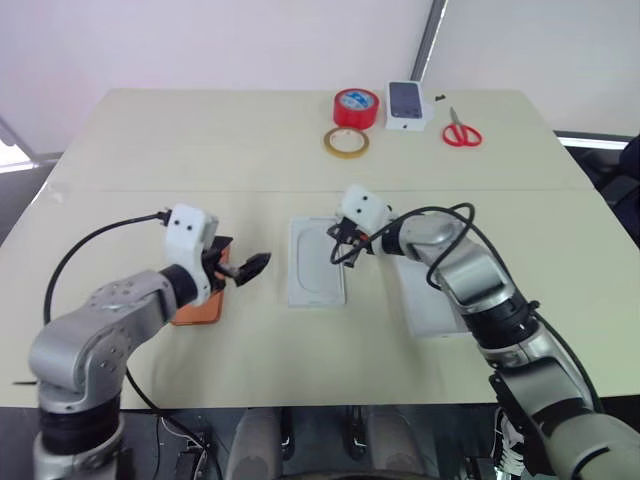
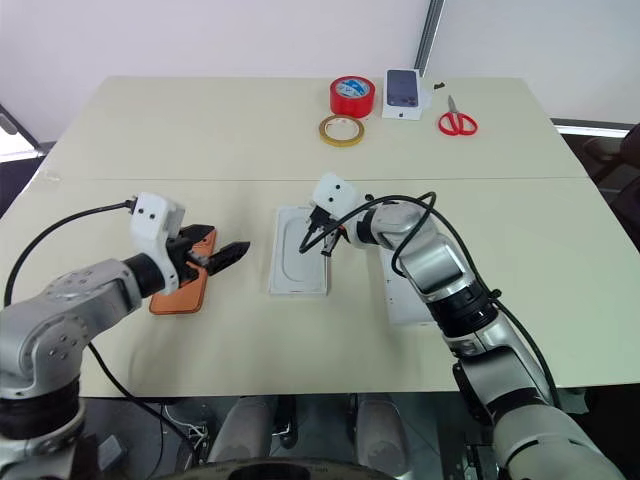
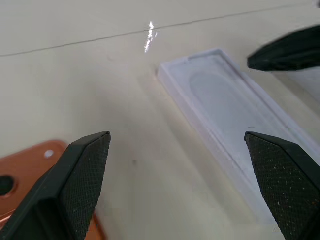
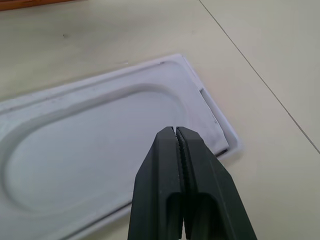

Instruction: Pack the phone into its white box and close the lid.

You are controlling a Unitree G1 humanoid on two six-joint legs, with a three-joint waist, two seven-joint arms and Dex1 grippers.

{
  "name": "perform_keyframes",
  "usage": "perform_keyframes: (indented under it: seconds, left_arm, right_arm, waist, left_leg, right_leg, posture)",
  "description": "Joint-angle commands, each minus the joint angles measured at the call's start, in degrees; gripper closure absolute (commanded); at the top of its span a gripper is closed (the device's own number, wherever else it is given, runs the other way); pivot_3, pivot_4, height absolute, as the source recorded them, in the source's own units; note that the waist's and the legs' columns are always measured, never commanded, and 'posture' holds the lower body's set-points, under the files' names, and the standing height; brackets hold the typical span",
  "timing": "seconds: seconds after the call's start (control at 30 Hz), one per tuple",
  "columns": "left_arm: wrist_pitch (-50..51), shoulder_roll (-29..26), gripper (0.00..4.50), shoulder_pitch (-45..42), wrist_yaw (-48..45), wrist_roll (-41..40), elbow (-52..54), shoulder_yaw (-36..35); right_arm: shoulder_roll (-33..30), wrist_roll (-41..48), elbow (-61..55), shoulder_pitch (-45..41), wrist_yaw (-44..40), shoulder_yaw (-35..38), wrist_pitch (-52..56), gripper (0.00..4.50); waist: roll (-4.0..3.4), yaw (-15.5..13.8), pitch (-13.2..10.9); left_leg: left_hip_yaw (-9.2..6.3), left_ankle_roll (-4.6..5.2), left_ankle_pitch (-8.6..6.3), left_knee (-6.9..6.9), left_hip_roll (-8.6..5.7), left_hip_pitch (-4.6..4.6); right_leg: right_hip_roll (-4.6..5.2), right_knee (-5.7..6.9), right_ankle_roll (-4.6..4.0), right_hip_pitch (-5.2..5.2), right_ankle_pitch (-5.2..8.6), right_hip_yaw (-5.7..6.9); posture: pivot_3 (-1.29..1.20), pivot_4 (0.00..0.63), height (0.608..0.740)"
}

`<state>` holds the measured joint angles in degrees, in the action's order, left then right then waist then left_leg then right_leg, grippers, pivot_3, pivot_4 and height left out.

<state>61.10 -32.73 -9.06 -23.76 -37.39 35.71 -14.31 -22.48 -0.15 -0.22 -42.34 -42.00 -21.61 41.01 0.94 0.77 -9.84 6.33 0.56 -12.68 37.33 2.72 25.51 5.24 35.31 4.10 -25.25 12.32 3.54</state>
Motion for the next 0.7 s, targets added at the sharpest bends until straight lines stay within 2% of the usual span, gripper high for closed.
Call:
perform_keyframes:
  seconds: [0.03,0.3,0.7]
  left_arm:
    - [-8.17,-3.74,0.00,4.74,-6.81,1.00,2.20,-1.13]
    - [-14.00,-8.46,0.00,13.55,-11.44,2.52,3.51,-0.42]
    - [-15.45,-6.70,0.00,14.66,-9.37,1.90,4.32,-0.28]
  right_arm:
    - [3.12,-2.50,4.35,-2.94,3.02,-1.05,-1.97,4.42]
    - [8.51,-6.90,12.71,-5.40,7.33,-3.44,-5.40,4.42]
    - [3.90,-11.37,6.36,-2.93,4.00,-5.74,-3.95,4.42]
  waist:
    - [0.00,0.23,0.00]
    - [-0.05,0.41,-0.03]
    - [-0.07,0.39,-0.04]
  left_leg:
    - [0.02,-0.02,0.01,-0.04,0.01,0.01]
    - [0.06,-0.10,0.05,-0.25,0.03,0.04]
    - [0.08,-0.10,0.04,-0.32,0.05,0.09]
  right_leg:
    - [0.01,-0.02,-0.03,-0.05,-0.02,-0.01]
    - [0.02,-0.05,-0.05,-0.20,-0.02,-0.06]
    - [0.03,-0.11,-0.05,-0.27,-0.03,-0.05]
  posture:
    - [0.00,0.150,0.740]
    - [0.00,0.150,0.740]
    - [0.00,0.150,0.740]
